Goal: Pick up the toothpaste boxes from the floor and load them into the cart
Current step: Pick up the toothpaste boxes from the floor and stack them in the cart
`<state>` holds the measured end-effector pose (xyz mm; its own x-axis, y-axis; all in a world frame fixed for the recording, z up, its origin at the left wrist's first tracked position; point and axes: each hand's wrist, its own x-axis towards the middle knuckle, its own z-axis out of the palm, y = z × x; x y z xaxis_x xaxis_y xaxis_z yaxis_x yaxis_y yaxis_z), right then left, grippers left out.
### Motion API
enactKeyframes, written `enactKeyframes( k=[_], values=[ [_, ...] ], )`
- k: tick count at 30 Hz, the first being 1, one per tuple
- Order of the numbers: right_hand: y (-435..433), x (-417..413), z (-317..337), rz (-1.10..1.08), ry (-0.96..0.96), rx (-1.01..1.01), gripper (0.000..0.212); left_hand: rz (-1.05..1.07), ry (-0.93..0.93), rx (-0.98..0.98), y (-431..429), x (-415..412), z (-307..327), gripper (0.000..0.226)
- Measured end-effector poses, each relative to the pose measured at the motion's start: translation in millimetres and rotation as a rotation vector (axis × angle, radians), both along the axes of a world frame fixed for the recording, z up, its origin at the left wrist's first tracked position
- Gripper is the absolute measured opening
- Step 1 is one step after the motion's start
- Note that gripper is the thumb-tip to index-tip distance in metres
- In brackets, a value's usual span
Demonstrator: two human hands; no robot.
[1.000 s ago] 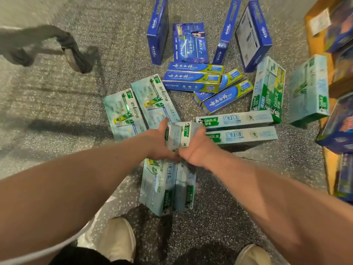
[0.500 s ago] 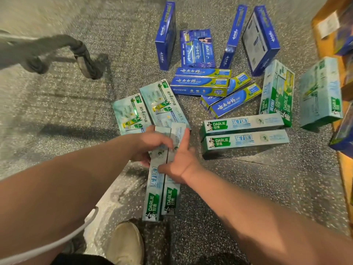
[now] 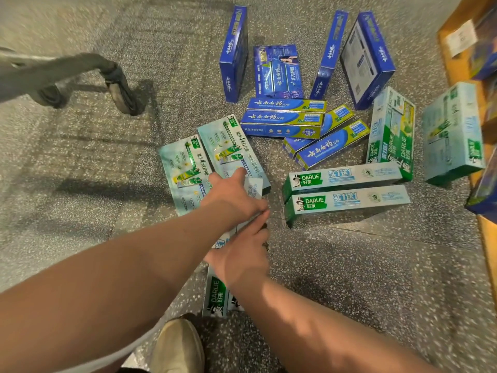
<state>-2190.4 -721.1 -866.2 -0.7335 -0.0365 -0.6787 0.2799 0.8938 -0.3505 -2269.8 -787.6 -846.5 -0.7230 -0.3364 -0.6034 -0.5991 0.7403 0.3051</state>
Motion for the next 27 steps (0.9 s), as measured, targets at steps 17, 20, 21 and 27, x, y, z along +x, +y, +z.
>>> enactKeyframes(
  k=[17, 20, 21, 27],
  values=[
    [13.4, -42.0, 228.6, 0.272, 0.250, 0.105, 0.128, 0.366, 0.050, 0.050, -20.4, -25.2, 214.3, 0.090],
    [6.3, -51.3, 339.0, 0.384, 0.322, 0.087, 0.126, 0.467, 0.087, 0.040, -33.2, -25.9, 328.3, 0.090],
    [2.7, -55.2, 376.9, 0.418, 0.349, 0.078, 0.122, 0.496, 0.107, 0.030, -38.9, -26.1, 368.1, 0.089],
    [-30.6, -72.4, 600.8, 0.566, 0.491, -0.004, 0.103, 0.579, 0.230, -0.046, -84.2, -17.6, 604.0, 0.081]
  ],
)
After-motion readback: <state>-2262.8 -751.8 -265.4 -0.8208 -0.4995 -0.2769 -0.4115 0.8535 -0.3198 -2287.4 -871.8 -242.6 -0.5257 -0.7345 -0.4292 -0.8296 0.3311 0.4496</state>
